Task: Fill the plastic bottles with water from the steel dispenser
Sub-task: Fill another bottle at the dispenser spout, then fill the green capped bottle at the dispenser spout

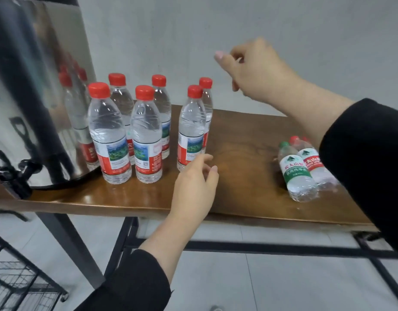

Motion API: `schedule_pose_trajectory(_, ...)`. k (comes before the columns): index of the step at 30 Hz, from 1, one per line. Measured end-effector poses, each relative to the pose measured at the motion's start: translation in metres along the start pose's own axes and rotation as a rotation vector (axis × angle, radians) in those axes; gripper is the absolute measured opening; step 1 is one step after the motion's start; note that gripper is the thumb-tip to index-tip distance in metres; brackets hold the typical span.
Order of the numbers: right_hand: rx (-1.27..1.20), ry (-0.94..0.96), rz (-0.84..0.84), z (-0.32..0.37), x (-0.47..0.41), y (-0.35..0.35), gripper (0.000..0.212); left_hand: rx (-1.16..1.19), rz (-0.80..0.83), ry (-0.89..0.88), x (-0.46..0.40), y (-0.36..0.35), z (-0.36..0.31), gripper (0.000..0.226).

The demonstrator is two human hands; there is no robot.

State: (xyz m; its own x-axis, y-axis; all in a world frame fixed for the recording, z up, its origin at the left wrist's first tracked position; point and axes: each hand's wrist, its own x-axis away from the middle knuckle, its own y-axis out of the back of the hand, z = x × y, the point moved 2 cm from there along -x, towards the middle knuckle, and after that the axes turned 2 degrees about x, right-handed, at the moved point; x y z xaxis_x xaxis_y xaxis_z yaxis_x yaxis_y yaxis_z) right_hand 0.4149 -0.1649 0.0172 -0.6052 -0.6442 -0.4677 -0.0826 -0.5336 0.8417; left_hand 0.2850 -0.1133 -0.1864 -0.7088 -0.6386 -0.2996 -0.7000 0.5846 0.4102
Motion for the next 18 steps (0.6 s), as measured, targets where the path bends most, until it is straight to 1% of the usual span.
schedule_pose_trajectory(1, -0.004, -0.035, -0.02, -0.017, 0.007, 0.011, 0.051, -0.002, 0.026, -0.008, -0.002, -0.007, -0.002, 0.028)
schedule_pose_trajectory(2, 0.018, -0.087, 0.009, -0.038, 0.016, 0.018, 0.049, -0.008, 0.057, -0.016, -0.004, -0.015, -0.003, 0.027)
schedule_pose_trajectory(5, 0.212, -0.26, 0.227, -0.112, 0.045, 0.015, 0.042, -0.038, 0.181, -0.041, -0.011, -0.045, -0.007, 0.028)
schedule_pose_trajectory(7, 0.331, -0.365, 0.37, -0.149, 0.067, 0.002, 0.047, -0.067, 0.261, -0.064, -0.014, -0.065, -0.008, 0.029)
schedule_pose_trajectory(9, 0.404, -0.4, 0.448, -0.173, 0.085, -0.015, 0.056, -0.106, 0.328, -0.069, -0.015, -0.081, -0.005, 0.031)
schedule_pose_trajectory(10, 0.443, -0.407, 0.473, -0.178, 0.092, -0.023, 0.056, -0.129, 0.344, -0.066, -0.015, -0.086, -0.003, 0.032)
schedule_pose_trajectory(12, 0.523, -0.406, 0.497, -0.181, 0.102, -0.039, 0.054, -0.144, 0.335, -0.055, -0.015, -0.091, 0.0, 0.033)
schedule_pose_trajectory(14, 0.536, -0.422, 0.499, -0.181, 0.105, -0.053, 0.056, -0.138, 0.32, -0.055, -0.016, -0.092, 0.002, 0.032)
schedule_pose_trajectory(18, 0.474, -0.522, 0.403, -0.185, 0.104, -0.07, 0.066, -0.091, 0.331, -0.033, -0.017, -0.088, 0.003, 0.031)
